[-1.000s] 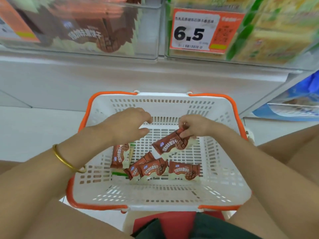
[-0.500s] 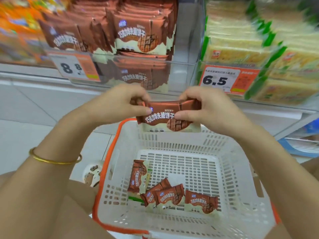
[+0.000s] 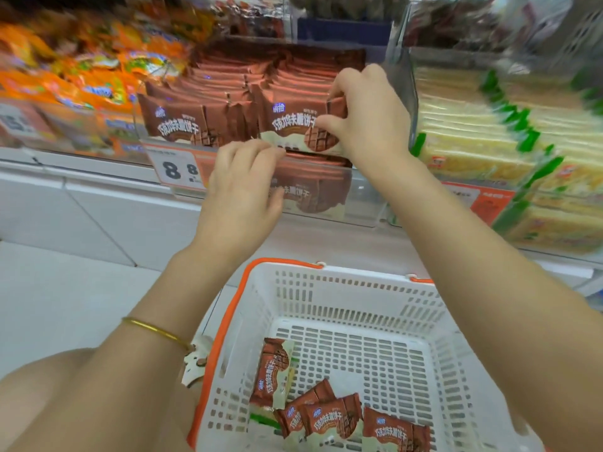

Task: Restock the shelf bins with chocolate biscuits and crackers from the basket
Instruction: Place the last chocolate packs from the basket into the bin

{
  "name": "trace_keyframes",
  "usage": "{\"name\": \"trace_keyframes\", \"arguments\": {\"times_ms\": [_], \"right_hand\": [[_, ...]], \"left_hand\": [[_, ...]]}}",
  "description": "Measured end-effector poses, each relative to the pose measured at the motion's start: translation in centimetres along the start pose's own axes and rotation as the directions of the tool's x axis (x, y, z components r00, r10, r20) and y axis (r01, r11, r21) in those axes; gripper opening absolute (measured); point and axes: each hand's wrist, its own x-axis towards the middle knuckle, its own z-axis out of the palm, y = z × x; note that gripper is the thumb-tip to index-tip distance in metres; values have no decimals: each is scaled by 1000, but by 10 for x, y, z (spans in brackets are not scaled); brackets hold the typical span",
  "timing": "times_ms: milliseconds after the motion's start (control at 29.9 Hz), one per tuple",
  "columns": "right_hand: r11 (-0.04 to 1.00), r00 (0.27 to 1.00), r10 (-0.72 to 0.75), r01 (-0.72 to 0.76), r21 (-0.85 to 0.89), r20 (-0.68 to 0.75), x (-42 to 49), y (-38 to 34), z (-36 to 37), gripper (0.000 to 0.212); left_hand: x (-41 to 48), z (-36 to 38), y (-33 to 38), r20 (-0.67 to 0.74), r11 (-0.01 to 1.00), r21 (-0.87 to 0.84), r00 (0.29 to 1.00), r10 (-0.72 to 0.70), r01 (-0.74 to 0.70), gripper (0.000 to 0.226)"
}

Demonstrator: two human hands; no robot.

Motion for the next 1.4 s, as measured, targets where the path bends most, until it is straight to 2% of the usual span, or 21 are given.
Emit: {"name": "trace_keyframes", "arguments": {"times_ms": [234, 334, 401, 468, 535, 568, 602, 635, 668, 702, 735, 769, 802, 836, 869, 902, 969, 1069, 1203, 1237, 1404], "right_hand": [[998, 1000, -13, 13, -69, 7, 4, -1, 7, 51], [996, 1000, -16, 16, -89, 4, -3, -3, 0, 54], [992, 998, -46, 41, -116, -39, -12, -6, -9, 52], [993, 985, -111, 104, -62, -135, -29, -6, -21, 44], [978, 962, -149, 178, 108, -229, -60, -2, -32, 32], [962, 964, -139, 185, 200, -226, -80, 5, -32, 26], [955, 981, -106, 145, 257, -160, -101, 14, -25, 22], [964, 998, -55, 54, 260, -5, -124, 30, -10, 20], [981, 974, 4, -48, 190, 228, -144, 48, 12, 18], [990, 874, 69, -119, 76, 480, -164, 71, 38, 18], [989, 713, 122, -150, -20, 690, -186, 95, 66, 19], [982, 531, 163, -167, -86, 832, -210, 120, 91, 24], [972, 362, 208, -177, -152, 909, -237, 142, 111, 31], [962, 230, 252, -163, -218, 940, -266, 163, 124, 40], [956, 145, 284, -121, -268, 948, -293, 179, 133, 49], [953, 89, 300, -55, -296, 950, -318, 192, 139, 54], [952, 45, 299, 47, -301, 953, -354, 204, 145, 52], [951, 26, 301, 61, -302, 953, -379, 206, 150, 47], [946, 150, 296, 89, -311, 943, -391, 211, 159, 58], [944, 154, 294, 107, -311, 943, -392, 214, 161, 59], [951, 24, 280, 126, -281, 960, -389, 217, 163, 43]], "left_hand": [[-3, -2, -1, 13, 1000, 8, 1000, 21, -21, 46], [-6, -3, 4, -38, 1000, -8, 999, 28, -28, 43], [-10, -6, 12, -87, 998, -21, 994, 63, -65, 37], [-15, -5, 21, -82, 994, -35, 992, 101, -104, 33], [-24, 1, 27, -17, 987, -39, 988, 153, -154, 30], [-29, 7, 29, 49, 985, -43, 984, 169, -167, 29], [-37, 14, 29, 133, 983, -47, 974, 181, -176, 28], [-45, 22, 32, 231, 978, -52, 951, 207, -200, 28], [-54, 31, 35, 334, 968, -56, 909, 249, -244, 28], [-64, 41, 39, 449, 954, -58, 846, 287, -293, 28], [-73, 50, 44, 567, 940, -49, 765, 305, -339, 29], [-82, 60, 47, 673, 927, -46, 674, 303, -371, 32], [-91, 69, 49, 747, 914, -61, 589, 308, -400, 35], [-97, 75, 52, 794, 907, -81, 524, 309, -412, 36], [-103, 80, 53, 811, 902, -101, 491, 320, -420, 36], [-107, 84, 55, 819, 896, -113, 470, 329, -430, 36], [-112, 89, 57, 835, 889, -127, 437, 335, -439, 36], [-113, 92, 59, 849, 885, -134, 409, 335, -446, 37], [-109, 93, 60, 859, 902, -139, 404, 316, -410, 38], [-108, 93, 60, 856, 904, -140, 410, 315, -403, 37], [-105, 95, 61, 855, 911, -142, 416, 310, -387, 37]]}}
